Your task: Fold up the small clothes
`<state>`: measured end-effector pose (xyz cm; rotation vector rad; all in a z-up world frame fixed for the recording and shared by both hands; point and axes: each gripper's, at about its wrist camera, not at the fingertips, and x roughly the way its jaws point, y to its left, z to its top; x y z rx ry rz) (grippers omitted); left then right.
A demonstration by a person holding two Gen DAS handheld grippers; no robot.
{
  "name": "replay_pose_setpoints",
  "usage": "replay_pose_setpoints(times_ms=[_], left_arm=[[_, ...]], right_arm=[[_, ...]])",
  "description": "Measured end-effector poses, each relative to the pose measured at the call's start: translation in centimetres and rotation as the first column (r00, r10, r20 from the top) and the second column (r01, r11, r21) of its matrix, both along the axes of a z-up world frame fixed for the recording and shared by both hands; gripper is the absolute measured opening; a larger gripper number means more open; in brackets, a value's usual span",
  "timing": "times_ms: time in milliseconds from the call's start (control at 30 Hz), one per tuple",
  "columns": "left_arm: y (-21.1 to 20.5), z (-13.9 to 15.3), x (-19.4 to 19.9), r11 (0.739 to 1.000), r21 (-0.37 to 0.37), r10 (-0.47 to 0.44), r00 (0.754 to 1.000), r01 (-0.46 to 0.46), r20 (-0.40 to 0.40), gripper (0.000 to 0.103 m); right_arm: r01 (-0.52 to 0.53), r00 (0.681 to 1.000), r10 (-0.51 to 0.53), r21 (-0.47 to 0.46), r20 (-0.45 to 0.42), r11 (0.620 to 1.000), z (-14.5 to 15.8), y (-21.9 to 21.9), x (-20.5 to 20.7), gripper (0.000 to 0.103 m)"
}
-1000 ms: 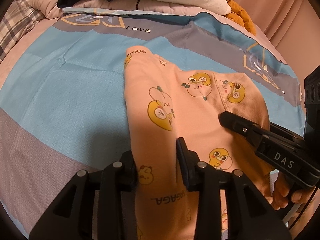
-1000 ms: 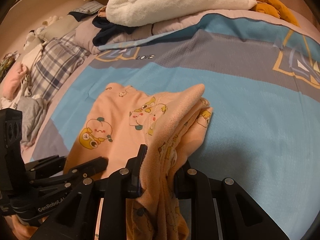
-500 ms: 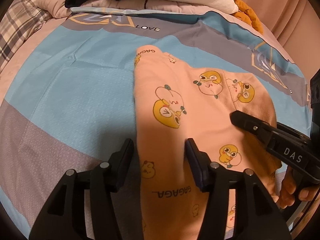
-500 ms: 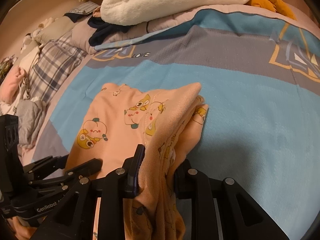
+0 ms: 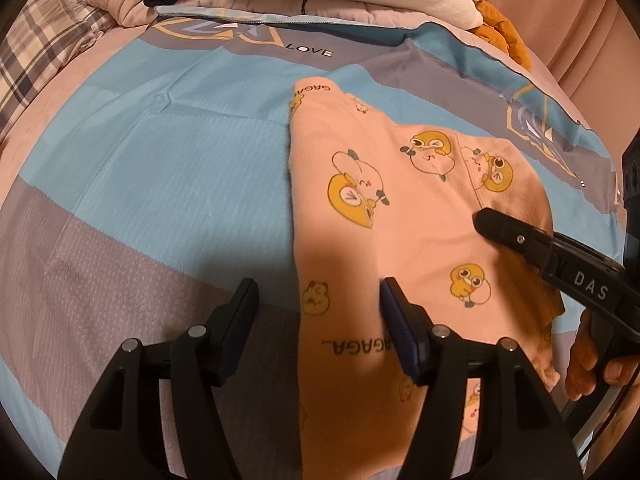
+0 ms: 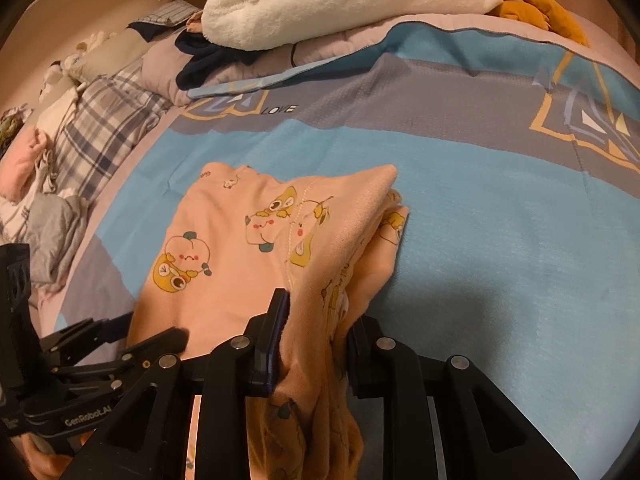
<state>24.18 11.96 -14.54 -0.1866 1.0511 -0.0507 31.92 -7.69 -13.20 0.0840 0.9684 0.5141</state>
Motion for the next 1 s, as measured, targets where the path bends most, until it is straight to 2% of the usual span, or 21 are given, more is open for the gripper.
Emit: replay_pose_setpoints(times_ms=[433,1000], left_arm=[[-0.1,0.2,-1.7,1.0,0.0,0.016,1.0,-0.016,0.004,0.064],[-0.9,0.3,-2.8,0.999,0.037,0.011,1.0,-0.011,0.001,0.064]], right_arm=[[-0.015,1.0,0.015,-0.015,0.002,1.0,0.0,0.1,0.0,0.025],[0.019,1.0,-0.018,0.04,-0.022,0.999,0.2,-2.3,-0.5,0.028]])
